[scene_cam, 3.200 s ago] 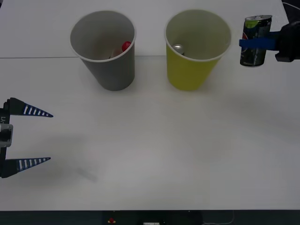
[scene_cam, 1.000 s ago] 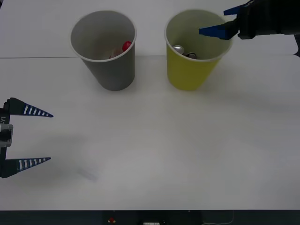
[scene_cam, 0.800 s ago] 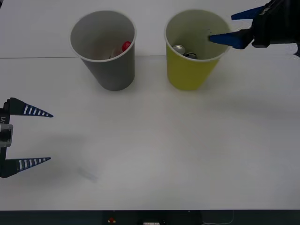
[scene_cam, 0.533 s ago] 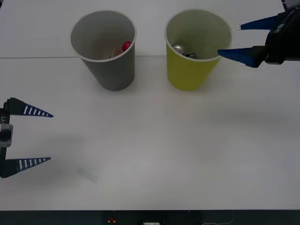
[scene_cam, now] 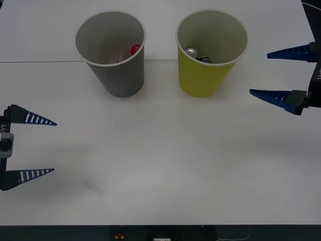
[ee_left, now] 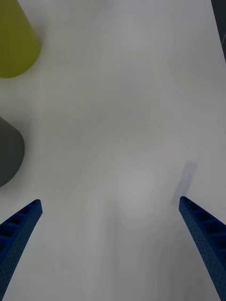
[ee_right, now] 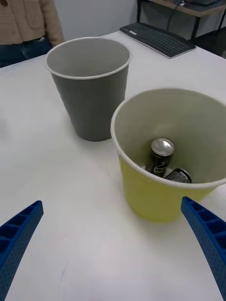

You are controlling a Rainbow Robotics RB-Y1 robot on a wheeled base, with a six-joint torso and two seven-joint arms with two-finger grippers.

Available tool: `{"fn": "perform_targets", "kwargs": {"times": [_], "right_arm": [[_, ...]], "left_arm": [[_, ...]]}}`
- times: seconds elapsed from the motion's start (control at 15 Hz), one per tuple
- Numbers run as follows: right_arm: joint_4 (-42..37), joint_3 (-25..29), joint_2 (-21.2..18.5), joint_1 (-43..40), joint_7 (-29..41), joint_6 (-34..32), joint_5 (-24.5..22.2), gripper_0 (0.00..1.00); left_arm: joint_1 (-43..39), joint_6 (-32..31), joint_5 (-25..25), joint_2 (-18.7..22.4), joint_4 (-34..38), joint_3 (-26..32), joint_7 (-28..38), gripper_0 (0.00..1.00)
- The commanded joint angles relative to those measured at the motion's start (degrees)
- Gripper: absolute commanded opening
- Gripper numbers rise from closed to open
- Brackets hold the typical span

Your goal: Put the can into the green bin and the plastic bottle into the gray bin

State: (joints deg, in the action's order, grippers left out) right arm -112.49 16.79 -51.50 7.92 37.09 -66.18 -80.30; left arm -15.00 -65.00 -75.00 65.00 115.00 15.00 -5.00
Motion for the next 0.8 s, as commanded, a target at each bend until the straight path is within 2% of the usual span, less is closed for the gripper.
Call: {"fn": "perform_targets", "kwargs": {"times": [0.07,0.47,0.8], "right_arm": [[0.0,1.2,0.0,-5.0,-7.3,0.0,4.2,1.00],[-0.3,3.7,-0.4,-14.9,-20.6,-0.9,10.7,1.00],[-0.3,4.6,-0.4,-21.5,-28.9,-1.0,13.2,1.00]], "left_arm": [[0.0,0.0,0.0,0.0,0.0,0.0,0.0,1.00],[0.0,0.0,0.0,0.0,0.0,0.0,0.0,1.00],[0.0,0.0,0.0,0.0,0.0,0.0,0.0,1.00]]}}
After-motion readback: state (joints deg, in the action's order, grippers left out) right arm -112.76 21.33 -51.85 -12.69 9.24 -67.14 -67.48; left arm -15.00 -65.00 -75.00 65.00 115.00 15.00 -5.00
